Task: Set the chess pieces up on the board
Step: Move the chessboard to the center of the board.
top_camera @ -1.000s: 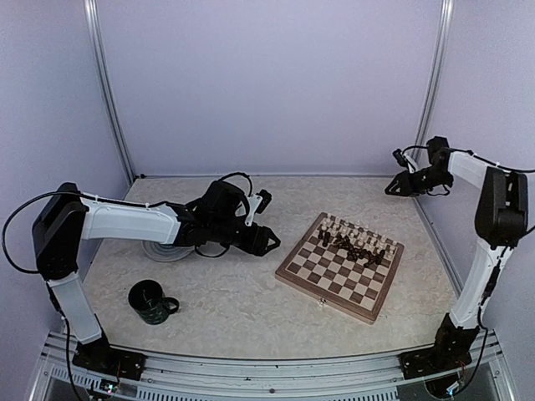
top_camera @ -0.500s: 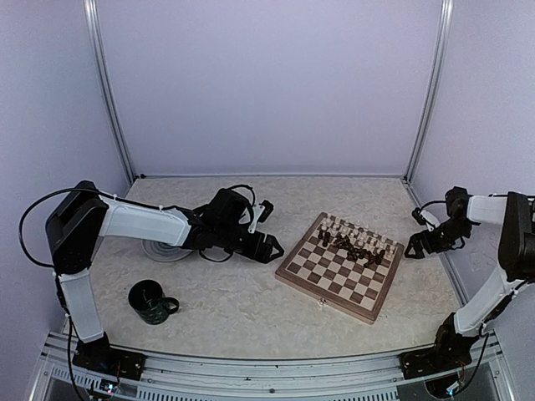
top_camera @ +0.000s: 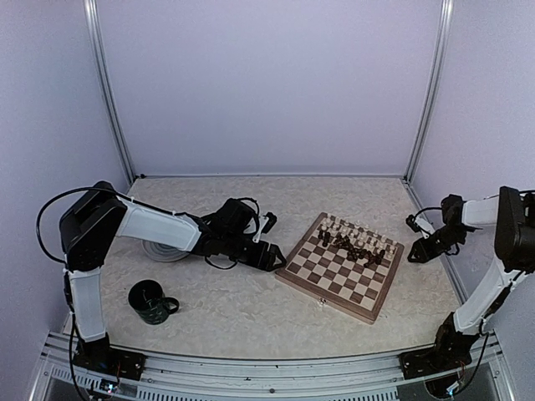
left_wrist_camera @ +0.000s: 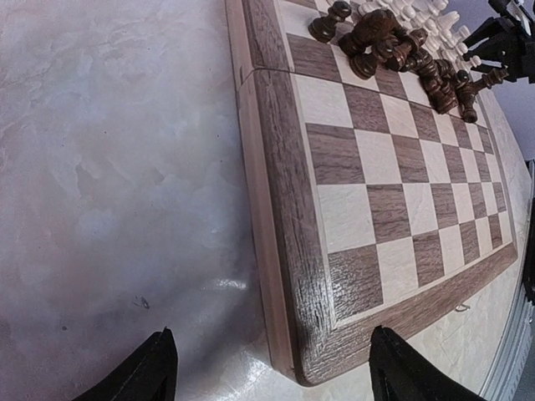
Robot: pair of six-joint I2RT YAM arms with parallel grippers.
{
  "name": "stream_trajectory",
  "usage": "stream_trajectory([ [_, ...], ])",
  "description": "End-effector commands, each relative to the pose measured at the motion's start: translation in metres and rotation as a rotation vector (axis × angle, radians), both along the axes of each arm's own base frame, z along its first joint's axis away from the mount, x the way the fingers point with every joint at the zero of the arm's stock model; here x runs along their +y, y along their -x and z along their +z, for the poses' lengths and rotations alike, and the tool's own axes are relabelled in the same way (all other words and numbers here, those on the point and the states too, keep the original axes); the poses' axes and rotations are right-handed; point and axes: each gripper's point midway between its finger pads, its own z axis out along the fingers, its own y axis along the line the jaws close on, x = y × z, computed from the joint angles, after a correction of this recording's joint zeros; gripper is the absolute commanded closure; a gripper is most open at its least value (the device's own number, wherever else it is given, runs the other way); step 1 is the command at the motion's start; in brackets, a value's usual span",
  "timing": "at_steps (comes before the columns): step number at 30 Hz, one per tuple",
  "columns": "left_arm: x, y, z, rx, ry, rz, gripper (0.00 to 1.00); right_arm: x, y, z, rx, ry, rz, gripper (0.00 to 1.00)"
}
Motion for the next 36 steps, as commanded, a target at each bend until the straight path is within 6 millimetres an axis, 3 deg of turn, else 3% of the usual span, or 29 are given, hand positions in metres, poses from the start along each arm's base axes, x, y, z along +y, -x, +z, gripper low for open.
stream_trajectory([
  [1,-0.015,-0.006,0.011,-0.025,0.048,-0.004,0.22,0.010,-0.005,-0.003,-0.006,-0.062,0.019,0.73],
  [9,-0.026,-0.005,0.013,-0.048,0.078,0.000,0.22,0.046,-0.003,-0.014,0.040,-0.085,0.100,0.78],
  [15,-0.021,0.004,0.008,-0.030,0.063,0.013,0.22,0.075,-0.006,-0.015,0.058,-0.092,0.171,0.78],
  [20,-0.009,0.023,0.000,-0.008,0.032,0.031,0.22,0.100,-0.005,-0.019,0.087,-0.115,0.221,0.78],
  [25,0.008,0.043,0.006,0.002,0.046,0.071,0.22,0.130,0.004,-0.024,0.117,-0.142,0.298,0.78],
  [36,0.012,0.100,-0.003,-0.005,-0.043,-0.011,0.22,0.152,0.013,-0.028,0.158,-0.199,0.341,0.77],
])
